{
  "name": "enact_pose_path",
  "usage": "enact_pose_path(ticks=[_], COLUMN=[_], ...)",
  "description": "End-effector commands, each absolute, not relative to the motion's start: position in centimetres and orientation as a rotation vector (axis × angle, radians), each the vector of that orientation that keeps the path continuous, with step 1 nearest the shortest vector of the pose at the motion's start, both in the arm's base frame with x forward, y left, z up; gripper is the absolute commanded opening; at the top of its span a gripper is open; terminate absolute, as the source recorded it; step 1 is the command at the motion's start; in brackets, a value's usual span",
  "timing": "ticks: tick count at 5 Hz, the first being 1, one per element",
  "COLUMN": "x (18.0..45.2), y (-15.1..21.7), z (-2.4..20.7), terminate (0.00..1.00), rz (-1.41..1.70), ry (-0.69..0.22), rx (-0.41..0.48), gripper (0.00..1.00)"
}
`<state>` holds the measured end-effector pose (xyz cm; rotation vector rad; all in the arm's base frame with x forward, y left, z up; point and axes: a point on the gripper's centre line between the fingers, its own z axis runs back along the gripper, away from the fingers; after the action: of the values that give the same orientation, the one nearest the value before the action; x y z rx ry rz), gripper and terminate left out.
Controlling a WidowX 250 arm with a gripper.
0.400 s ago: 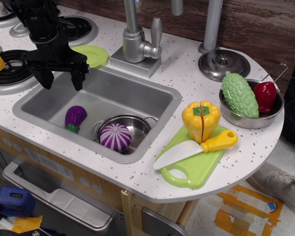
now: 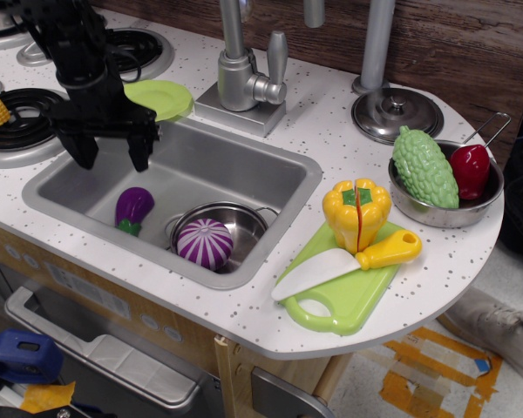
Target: Put eggplant on plate
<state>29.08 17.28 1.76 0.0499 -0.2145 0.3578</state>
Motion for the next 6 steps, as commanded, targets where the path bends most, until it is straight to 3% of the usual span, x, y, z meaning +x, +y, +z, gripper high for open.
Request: enact_pose_path(ticks=[1, 3, 6], x=[30.6, 31.0, 31.3], y=[18.3, 18.6, 20.1], z=[2.0, -1.0, -3.6], terminate=[0.00, 0.00, 0.00], rz=[0.282, 0.232, 0.216], ry=[-0.259, -0.278, -0.252], rx=[0.047, 0.002, 0.009], gripper=[1.00, 1.00, 1.00])
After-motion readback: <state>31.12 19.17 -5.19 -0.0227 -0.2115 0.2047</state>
